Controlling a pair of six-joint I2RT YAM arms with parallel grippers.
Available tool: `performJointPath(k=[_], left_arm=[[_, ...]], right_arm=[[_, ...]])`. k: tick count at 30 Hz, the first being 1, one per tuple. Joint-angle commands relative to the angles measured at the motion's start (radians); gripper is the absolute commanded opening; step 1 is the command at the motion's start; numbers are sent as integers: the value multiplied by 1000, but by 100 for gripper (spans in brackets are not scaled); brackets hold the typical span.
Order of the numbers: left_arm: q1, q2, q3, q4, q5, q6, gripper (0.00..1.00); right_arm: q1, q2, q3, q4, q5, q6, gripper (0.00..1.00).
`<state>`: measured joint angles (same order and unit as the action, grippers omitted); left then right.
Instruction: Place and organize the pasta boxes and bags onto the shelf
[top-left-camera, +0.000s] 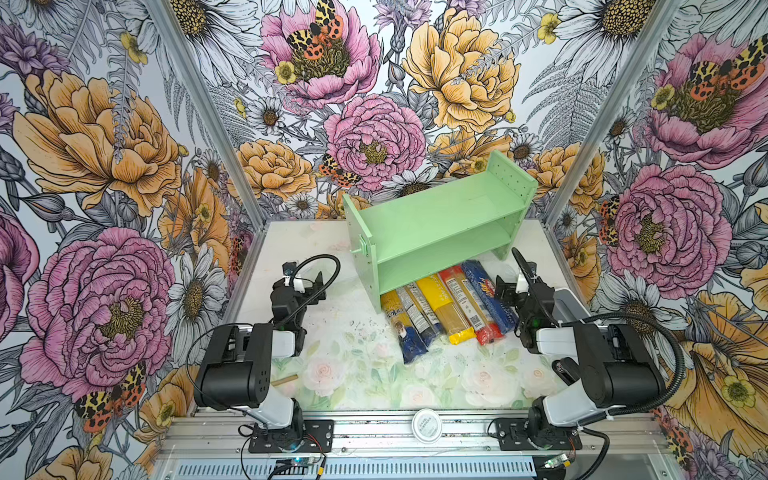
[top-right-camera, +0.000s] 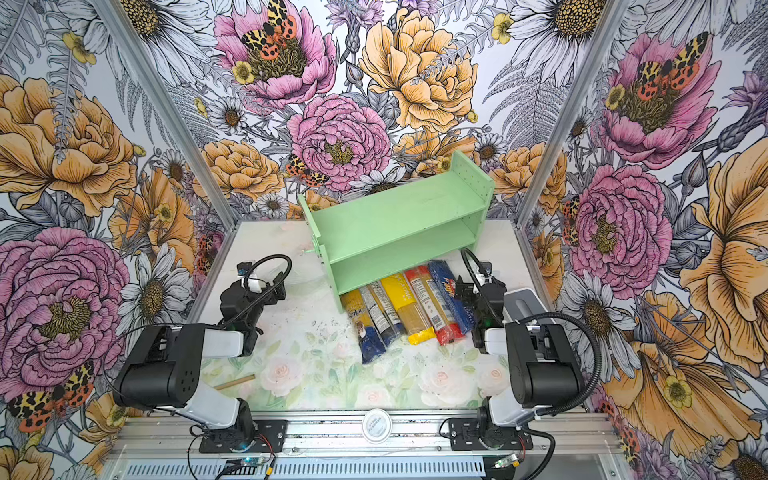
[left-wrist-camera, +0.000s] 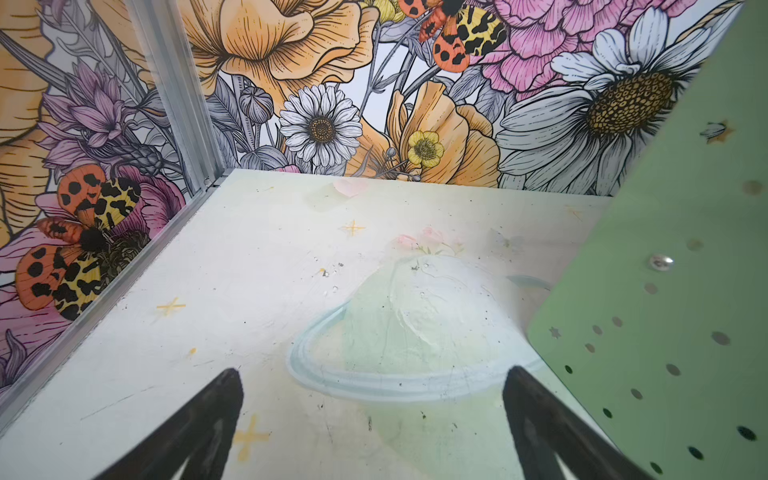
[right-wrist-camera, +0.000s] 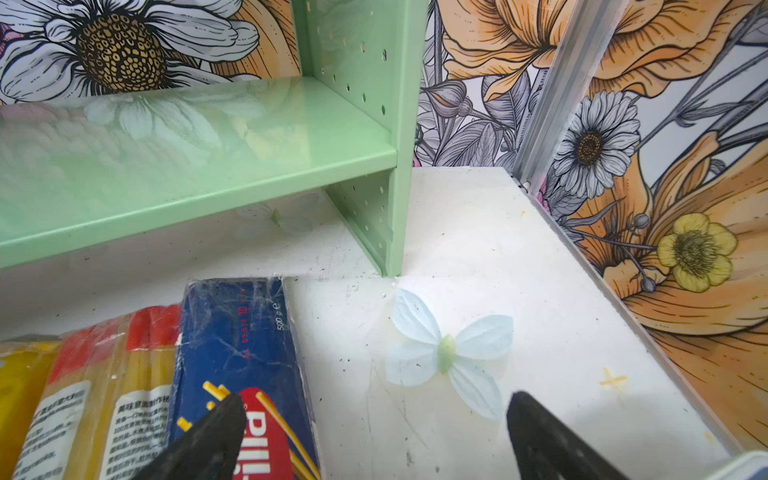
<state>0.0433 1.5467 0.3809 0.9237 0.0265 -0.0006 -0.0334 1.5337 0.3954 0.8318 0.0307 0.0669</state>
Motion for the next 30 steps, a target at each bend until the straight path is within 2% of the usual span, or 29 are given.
performJointPath(k=[1,25,30], left_arm=[[-4,5,0,9,-16,2,99],[-7,4,0,9,-22,4,99],[-6,3,-6,20,43,27,99]], right_arm=[[5,3,-1,30,5,5,99],[5,3,0,29,5,4,99],[9,-4,-19,54,46,14,96]])
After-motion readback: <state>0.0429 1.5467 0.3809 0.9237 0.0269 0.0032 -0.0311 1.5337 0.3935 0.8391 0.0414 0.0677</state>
